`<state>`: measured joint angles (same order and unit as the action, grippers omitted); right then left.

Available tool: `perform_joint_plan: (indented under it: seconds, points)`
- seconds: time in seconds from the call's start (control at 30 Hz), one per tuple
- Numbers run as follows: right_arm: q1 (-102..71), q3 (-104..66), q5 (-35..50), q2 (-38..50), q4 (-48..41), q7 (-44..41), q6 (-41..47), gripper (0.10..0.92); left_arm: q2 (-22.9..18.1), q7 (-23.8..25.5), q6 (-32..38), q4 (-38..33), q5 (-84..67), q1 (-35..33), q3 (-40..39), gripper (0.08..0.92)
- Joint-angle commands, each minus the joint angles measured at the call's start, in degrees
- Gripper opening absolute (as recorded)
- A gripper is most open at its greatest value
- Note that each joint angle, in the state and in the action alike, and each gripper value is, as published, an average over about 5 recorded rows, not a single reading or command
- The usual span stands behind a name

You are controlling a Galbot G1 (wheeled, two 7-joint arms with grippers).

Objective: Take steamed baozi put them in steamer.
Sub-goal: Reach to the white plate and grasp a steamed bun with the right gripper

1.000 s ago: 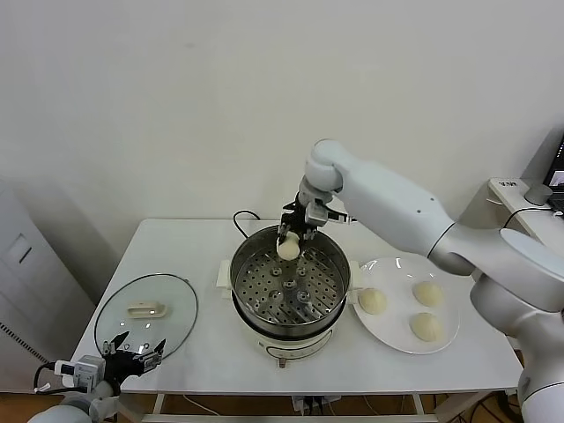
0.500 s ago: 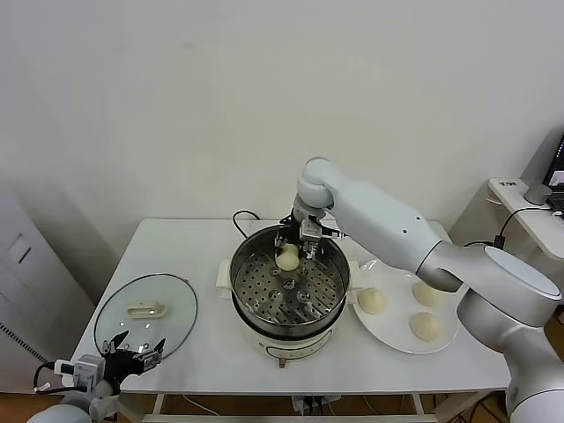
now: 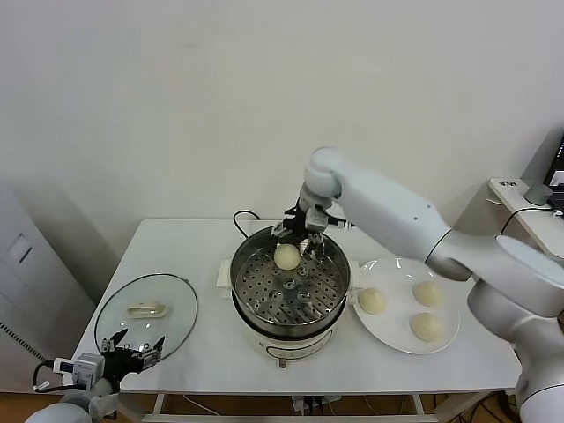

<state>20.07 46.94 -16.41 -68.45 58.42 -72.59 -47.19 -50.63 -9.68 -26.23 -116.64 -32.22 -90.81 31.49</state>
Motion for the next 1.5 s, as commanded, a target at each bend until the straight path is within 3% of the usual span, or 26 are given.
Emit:
perform_joint_plan:
  seconds: [0.03, 0.27, 0.4, 0.8, 1.5]
  points:
    - [14.1, 13.26, 25.24, 8.24, -2.77, -2.41, 18.72, 0.823, 0.07, -0.01, 0.1, -0.15, -0.03, -0.34, 0.26, 0.823]
    - [18.71, 26.14, 38.51, 16.69, -0.88, -1.52, 37.62, 0.823, 0.15, -0.02, 0.13, -0.45, -0.16, -0.52, 0.56, 0.823]
    - [18.93, 29.9, 42.33, 20.98, 1.92, -0.83, 42.92, 0.823, 0.0, -0.02, 0.14, -0.55, -0.2, -0.53, 0.59, 0.823]
    - [8.94, 26.82, 37.7, 26.66, 4.28, 1.47, 43.93, 0.823, -0.5, -0.17, -0.01, -0.8, -0.07, -0.72, 0.72, 0.823]
    - [-11.13, 11.99, 26.15, 20.42, -3.96, 5.74, 42.71, 0.823, -0.87, -0.26, -0.19, -1.31, 0.05, -1.14, 0.99, 0.823]
